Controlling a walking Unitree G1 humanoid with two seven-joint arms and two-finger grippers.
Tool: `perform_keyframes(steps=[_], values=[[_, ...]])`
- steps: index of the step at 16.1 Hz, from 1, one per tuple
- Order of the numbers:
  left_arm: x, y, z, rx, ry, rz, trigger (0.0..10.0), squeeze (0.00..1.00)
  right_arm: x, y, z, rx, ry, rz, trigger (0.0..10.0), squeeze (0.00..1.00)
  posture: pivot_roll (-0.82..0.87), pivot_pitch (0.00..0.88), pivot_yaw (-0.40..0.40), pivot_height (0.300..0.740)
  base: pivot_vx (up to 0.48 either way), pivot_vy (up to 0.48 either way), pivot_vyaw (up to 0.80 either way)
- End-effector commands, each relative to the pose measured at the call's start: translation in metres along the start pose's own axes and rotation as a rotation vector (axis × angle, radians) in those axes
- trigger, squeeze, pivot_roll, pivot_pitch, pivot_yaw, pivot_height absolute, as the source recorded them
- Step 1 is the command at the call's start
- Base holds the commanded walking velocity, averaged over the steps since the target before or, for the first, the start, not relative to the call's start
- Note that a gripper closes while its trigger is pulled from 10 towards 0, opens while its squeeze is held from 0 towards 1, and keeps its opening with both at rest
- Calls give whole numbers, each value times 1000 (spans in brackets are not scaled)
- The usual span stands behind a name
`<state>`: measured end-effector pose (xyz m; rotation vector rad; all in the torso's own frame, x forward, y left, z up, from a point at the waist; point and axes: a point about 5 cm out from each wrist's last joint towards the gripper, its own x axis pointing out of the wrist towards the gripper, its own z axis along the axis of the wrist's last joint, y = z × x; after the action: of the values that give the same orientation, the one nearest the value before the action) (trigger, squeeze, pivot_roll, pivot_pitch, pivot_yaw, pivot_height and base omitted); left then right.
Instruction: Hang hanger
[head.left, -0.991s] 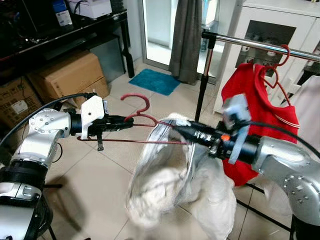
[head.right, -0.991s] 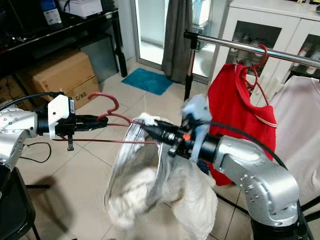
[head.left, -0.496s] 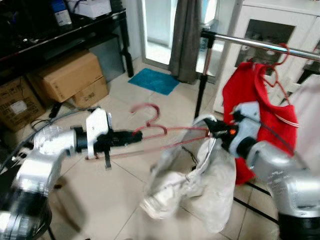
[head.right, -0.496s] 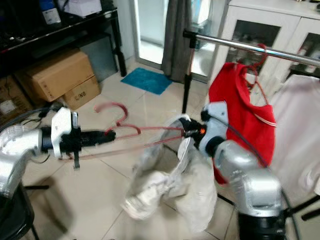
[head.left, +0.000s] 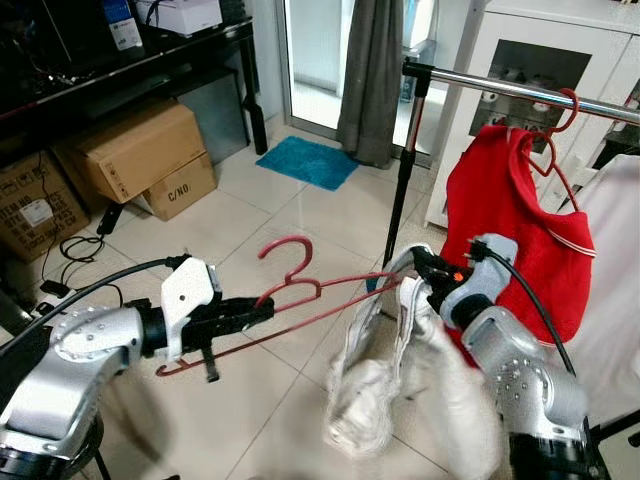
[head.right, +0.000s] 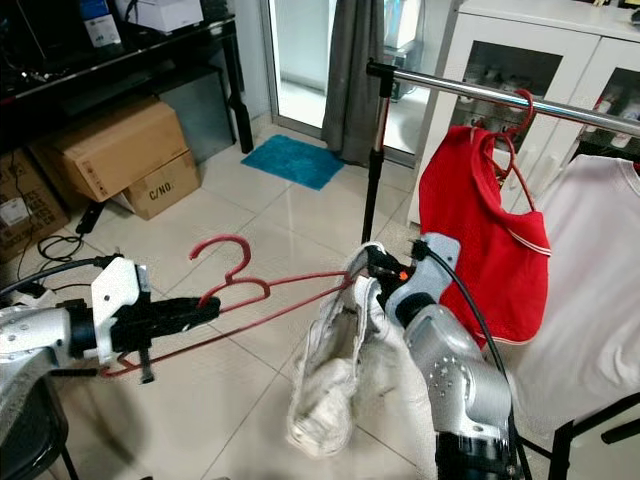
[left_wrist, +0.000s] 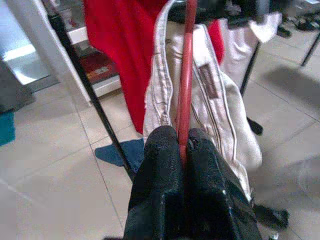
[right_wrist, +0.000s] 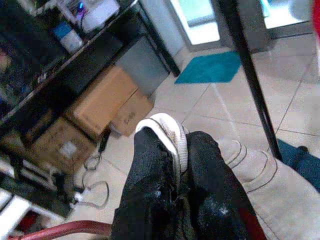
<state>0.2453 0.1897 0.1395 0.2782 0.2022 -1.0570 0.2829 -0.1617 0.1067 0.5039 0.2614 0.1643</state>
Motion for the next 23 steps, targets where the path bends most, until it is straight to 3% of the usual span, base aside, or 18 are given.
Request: perform_keyframes(steps=[1,5,8,11,12,13,14,16,17,20,22,23], values=[[-21,16,1,-13,-6,156,0,0,-24,-44,24,-7,-159,-245,0,0,-159,0,57,740,0,0,0],[-4,4,-6,33,81,90,0,0,-32,-43,27,-103,-192,-239,0,0,-155,0,51,740,0,0,0],[12,0,-5,26,41,127,0,0,-34,-53,50,-218,-316,-393,0,0,-169,0,67,740,0,0,0],[10,13,-17,36,81,268,0,0,-33,-46,59,-397,-318,-351,0,0,-168,0,64,740,0,0,0],[4,19,-27,59,145,308,0,0,-32,-38,67,-520,-338,-313,0,0,-164,0,54,740,0,0,0],[-2,25,-33,60,164,331,0,0,-30,-28,75,-564,-374,-275,0,0,-160,0,47,740,0,0,0],[-4,27,-33,49,148,338,0,0,-29,-23,78,-557,-390,-243,0,0,-158,0,44,740,0,0,0],[-3,29,-27,-176,-85,310,0,0,-23,6,83,-394,-416,4,0,0,-160,0,54,740,0,0,0],[-3,29,-27,-214,-123,276,0,0,-23,18,86,-377,-414,90,0,0,-161,0,53,740,0,0,0],[-3,32,-33,-283,-163,272,0,0,-26,31,89,-373,-416,157,0,0,-169,0,65,740,0,0,0],[-1,38,-36,-275,-151,286,0,0,-29,38,89,-372,-396,203,0,0,-171,0,69,740,0,0,0],[0,38,-35,-255,-138,265,0,0,-30,38,87,-418,-359,210,0,0,-174,0,72,740,0,0,0]])
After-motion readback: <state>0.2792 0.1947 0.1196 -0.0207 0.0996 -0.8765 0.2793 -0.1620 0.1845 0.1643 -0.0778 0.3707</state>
